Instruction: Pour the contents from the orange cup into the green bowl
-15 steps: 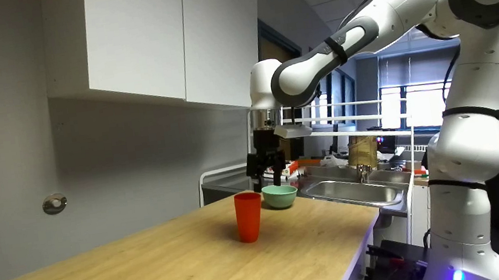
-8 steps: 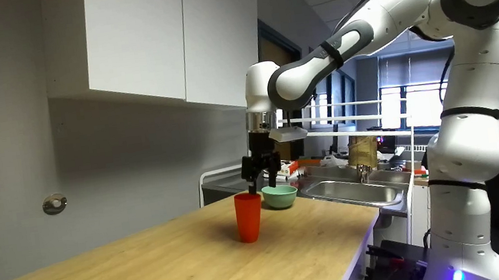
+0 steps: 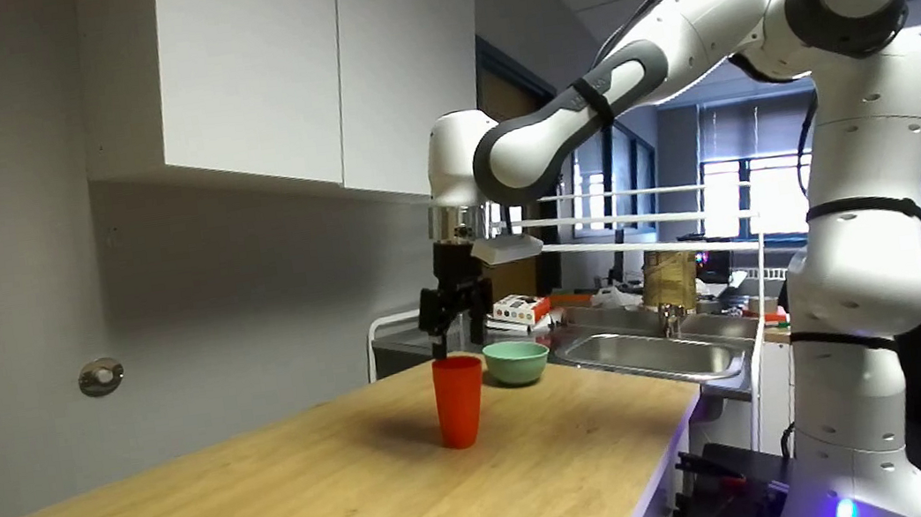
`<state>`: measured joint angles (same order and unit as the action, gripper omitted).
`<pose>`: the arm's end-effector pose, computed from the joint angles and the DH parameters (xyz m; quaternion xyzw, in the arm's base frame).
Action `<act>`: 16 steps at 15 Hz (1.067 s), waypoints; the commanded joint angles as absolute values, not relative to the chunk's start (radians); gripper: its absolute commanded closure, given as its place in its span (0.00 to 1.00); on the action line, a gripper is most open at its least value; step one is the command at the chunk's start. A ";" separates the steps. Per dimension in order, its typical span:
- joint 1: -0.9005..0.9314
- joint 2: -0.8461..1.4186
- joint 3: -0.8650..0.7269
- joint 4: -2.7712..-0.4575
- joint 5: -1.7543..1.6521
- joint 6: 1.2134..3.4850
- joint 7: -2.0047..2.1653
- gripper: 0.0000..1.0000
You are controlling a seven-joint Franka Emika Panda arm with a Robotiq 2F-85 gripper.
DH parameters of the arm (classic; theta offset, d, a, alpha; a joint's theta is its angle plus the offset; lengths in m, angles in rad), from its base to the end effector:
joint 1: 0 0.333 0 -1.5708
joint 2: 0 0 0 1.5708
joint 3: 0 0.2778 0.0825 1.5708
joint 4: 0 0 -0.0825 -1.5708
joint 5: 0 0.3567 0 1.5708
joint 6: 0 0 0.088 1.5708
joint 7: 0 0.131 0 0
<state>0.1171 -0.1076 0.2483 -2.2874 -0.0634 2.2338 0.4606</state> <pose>0.4560 0.1710 0.3542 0.9985 -0.0290 0.0385 0.0254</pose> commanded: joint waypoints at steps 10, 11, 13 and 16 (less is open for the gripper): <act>0.168 0.158 0.208 -2.071 -0.048 2.212 0.431 0.00; 0.171 0.172 0.204 -2.063 -0.048 2.216 0.431 0.00; 0.179 0.192 0.194 -2.050 -0.049 2.218 0.438 0.25; 0.186 0.211 0.182 -2.037 -0.047 2.219 0.438 0.48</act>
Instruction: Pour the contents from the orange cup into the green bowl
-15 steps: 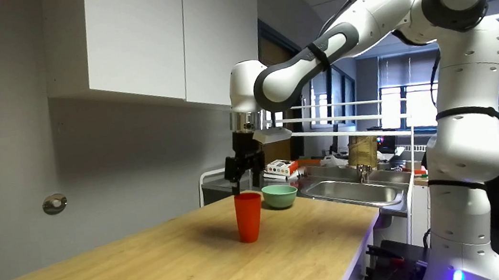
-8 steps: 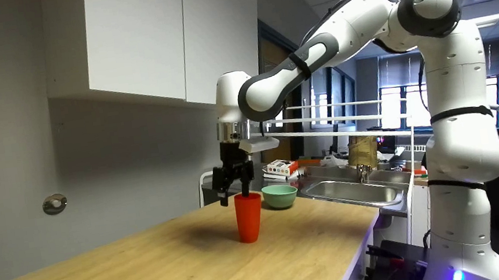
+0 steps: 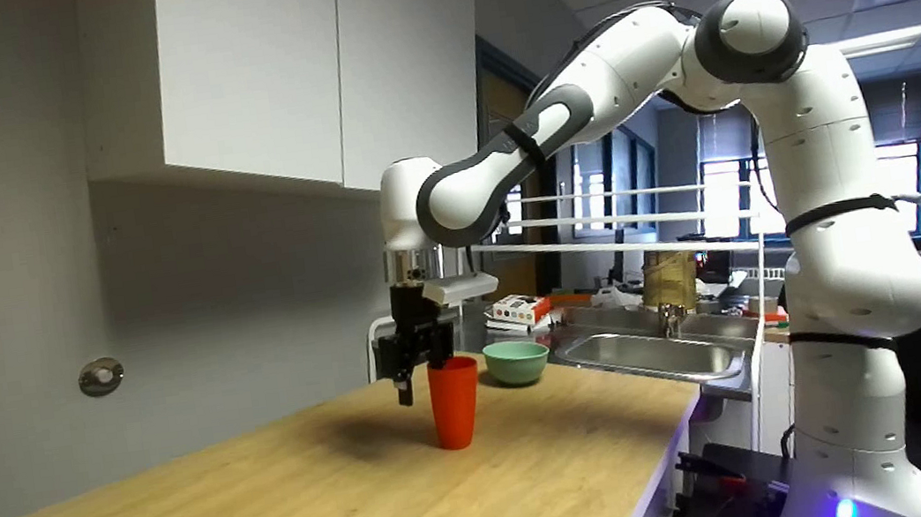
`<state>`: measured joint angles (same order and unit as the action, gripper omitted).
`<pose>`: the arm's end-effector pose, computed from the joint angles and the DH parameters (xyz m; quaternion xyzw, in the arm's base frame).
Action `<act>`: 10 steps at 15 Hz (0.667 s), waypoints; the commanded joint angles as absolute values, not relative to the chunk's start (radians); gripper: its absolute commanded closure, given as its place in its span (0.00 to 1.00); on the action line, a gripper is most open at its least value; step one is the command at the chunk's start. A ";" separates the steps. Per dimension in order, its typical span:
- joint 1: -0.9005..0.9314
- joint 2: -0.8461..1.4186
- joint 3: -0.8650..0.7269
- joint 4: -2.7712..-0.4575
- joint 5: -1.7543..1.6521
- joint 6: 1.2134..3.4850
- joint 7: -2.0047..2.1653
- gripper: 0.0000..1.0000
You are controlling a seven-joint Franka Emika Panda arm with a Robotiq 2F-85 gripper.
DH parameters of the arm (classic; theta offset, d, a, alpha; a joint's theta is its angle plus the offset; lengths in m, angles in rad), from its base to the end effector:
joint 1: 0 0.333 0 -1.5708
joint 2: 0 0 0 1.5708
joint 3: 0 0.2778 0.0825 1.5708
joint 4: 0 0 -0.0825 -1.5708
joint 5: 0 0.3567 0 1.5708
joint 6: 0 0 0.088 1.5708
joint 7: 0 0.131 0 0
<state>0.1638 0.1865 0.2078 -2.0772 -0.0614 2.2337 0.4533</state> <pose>0.5081 0.1943 0.2948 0.9996 -0.0231 -0.0097 0.0095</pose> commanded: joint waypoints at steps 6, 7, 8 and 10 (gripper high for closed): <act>0.192 0.204 0.165 -2.041 -0.047 2.226 0.442 0.95; 0.195 0.194 0.159 -2.047 -0.063 2.223 0.457 0.98; 0.196 0.184 0.155 -2.052 -0.074 2.222 0.462 0.98; 0.192 0.148 0.143 -2.068 -0.090 2.225 0.459 0.98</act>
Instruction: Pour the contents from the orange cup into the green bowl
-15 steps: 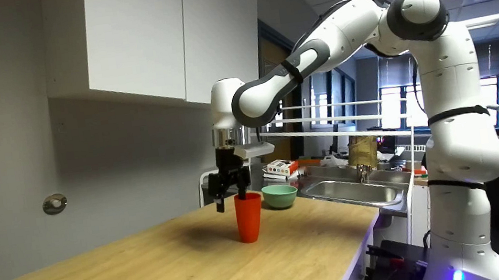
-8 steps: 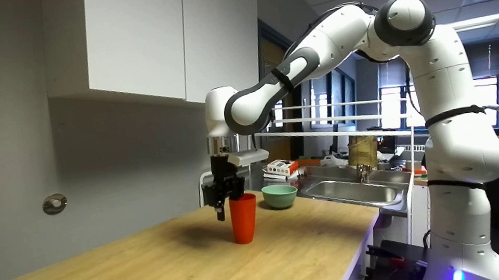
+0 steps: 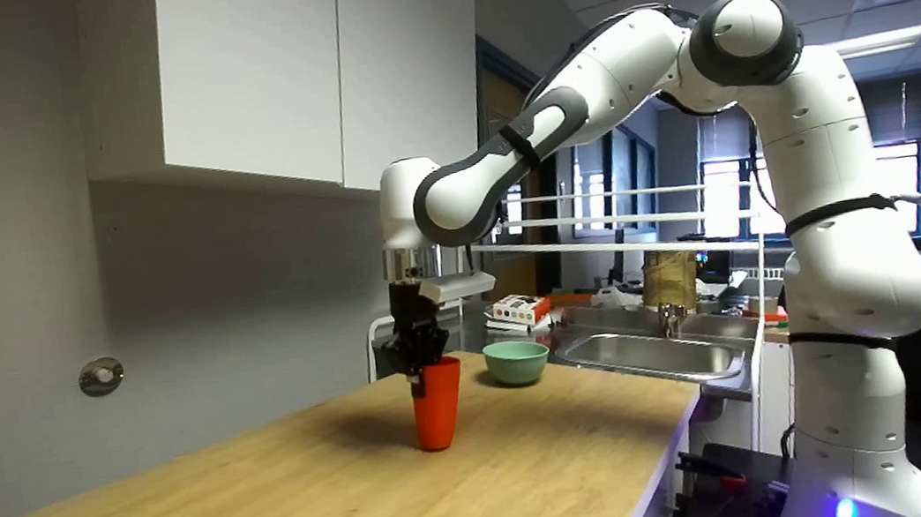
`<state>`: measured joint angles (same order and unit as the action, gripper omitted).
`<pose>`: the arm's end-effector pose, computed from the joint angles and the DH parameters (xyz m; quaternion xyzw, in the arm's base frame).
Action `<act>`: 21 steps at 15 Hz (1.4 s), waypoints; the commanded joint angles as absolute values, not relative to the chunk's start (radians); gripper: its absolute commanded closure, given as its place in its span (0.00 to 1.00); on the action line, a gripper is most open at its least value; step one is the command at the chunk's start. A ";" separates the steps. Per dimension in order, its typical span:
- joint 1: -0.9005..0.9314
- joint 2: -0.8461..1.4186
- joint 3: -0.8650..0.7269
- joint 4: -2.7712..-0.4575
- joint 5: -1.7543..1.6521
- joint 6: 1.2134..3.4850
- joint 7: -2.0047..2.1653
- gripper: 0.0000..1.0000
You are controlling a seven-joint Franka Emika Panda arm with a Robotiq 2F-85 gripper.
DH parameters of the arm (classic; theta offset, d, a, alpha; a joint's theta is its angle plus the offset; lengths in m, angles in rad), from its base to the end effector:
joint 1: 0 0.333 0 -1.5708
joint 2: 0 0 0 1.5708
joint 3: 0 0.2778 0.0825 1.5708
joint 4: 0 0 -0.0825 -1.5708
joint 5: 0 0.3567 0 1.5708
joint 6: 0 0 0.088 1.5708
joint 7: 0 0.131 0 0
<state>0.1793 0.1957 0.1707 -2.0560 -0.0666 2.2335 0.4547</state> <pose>0.5178 0.1849 0.2980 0.9994 -0.0331 -0.0030 0.0117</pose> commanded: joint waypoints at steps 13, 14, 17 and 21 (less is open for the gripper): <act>0.042 -0.066 0.026 -2.201 0.048 2.437 0.168 0.97; 0.027 -0.069 0.009 -2.215 0.105 2.468 0.103 0.97; -0.007 -0.060 -0.039 -2.243 0.309 2.536 -0.114 0.97; -0.044 -0.057 -0.100 -2.275 0.617 2.546 -0.436 0.97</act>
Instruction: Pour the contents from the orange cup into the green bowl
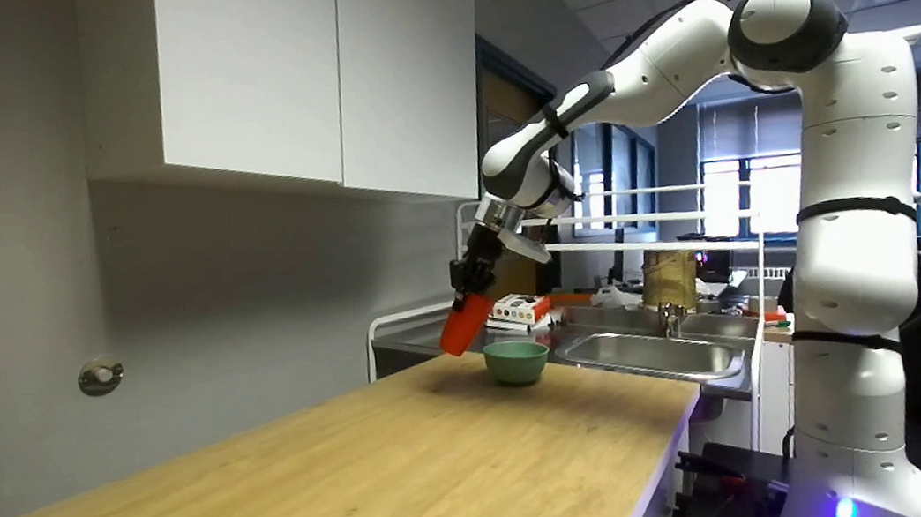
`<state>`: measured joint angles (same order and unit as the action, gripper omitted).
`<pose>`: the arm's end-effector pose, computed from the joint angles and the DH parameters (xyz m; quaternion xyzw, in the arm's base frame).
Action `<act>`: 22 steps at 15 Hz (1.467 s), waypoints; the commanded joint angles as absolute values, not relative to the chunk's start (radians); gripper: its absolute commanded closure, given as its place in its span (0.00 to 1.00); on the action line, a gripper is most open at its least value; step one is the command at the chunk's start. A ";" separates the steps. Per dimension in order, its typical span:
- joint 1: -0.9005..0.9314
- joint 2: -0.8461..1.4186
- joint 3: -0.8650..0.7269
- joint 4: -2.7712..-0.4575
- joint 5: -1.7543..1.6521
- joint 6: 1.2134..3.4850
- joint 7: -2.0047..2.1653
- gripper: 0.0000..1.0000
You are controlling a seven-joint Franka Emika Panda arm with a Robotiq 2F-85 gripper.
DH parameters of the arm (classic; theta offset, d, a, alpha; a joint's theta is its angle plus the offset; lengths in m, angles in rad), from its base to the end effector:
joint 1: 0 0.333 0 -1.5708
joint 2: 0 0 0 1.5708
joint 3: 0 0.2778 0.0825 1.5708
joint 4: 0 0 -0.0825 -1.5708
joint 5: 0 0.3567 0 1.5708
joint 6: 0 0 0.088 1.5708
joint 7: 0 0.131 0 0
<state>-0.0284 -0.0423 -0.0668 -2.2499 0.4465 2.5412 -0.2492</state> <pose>0.5303 -0.0501 0.3734 -0.9709 0.0852 -0.1858 0.1250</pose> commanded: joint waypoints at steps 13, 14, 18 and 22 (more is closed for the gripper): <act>-0.197 0.058 -0.215 -2.248 1.263 2.182 -1.194 0.97; -0.207 0.071 -0.218 -2.246 1.284 2.150 -1.214 0.97; -0.242 0.120 -0.228 -2.231 1.379 2.030 -1.277 0.97; -0.277 0.164 -0.247 -2.218 1.460 1.922 -1.315 0.97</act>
<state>-0.2528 0.1289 -0.2322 -2.2511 1.4058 2.0010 -1.2825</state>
